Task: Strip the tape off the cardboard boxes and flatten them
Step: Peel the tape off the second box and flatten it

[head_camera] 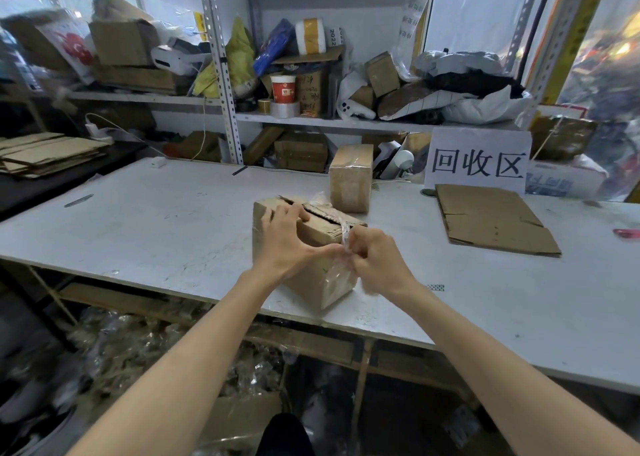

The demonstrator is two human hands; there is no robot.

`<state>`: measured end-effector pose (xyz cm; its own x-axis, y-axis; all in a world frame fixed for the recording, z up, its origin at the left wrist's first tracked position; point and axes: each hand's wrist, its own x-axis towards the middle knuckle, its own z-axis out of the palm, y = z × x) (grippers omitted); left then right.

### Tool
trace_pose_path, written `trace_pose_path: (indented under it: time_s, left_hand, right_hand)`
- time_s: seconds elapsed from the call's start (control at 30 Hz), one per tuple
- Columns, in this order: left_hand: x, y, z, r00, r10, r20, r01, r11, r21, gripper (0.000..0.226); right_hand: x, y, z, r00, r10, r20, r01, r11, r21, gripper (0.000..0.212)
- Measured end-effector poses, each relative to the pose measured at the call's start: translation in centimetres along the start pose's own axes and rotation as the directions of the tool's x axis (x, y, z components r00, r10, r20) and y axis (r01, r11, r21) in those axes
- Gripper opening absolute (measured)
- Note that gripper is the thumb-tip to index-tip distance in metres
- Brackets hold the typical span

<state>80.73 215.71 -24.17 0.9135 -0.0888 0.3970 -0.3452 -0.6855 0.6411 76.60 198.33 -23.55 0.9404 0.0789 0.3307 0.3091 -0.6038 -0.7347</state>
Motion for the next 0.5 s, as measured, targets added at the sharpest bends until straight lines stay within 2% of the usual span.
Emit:
trace_pose_path:
  time_s: [0.13, 0.2, 0.23, 0.3, 0.33, 0.4, 0.5]
  left_hand:
    - [-0.5, -0.4, -0.5, 0.997, 0.071, 0.022, -0.068, 0.992, -0.106, 0.054]
    - [-0.3, -0.4, -1.0, 0.996, 0.079, 0.033, -0.073, 0.986, -0.152, 0.047]
    - [-0.1, -0.6, -1.3, 0.996, 0.078, 0.042, -0.07, 0.984, -0.163, 0.046]
    - [-0.2, -1.7, -1.8, 0.996, 0.06, 0.065, -0.051, 0.988, -0.143, 0.051]
    - [-0.4, -2.3, -2.1, 0.997, 0.035, 0.068, -0.025, 0.988, -0.149, 0.055]
    - [-0.6, -2.9, -2.3, 0.995, 0.015, 0.094, 0.003, 0.983, -0.184, 0.059]
    - [-0.2, -2.0, -1.3, 0.989, 0.028, 0.142, -0.009, 0.991, -0.136, 0.053]
  right_hand:
    - [1.0, -0.5, -1.4, 0.965, -0.044, 0.259, 0.024, 0.996, 0.081, 0.024]
    - [1.8, -1.3, -1.9, 0.938, -0.051, 0.342, 0.023, 0.996, 0.084, 0.032]
    - [2.2, -1.6, -2.2, 0.921, -0.054, 0.387, 0.042, 0.998, 0.037, 0.036]
    - [3.0, -1.1, -3.4, 0.892, -0.013, 0.451, 0.107, 0.977, -0.183, 0.037]
    - [3.2, -0.4, -4.2, 0.89, 0.024, 0.455, 0.114, 0.955, -0.273, 0.032]
    - [2.9, 1.0, -5.4, 0.912, 0.064, 0.404, 0.081, 0.94, -0.331, 0.022]
    - [1.9, 1.7, -4.8, 0.933, 0.063, 0.354, 0.034, 0.964, -0.264, 0.013]
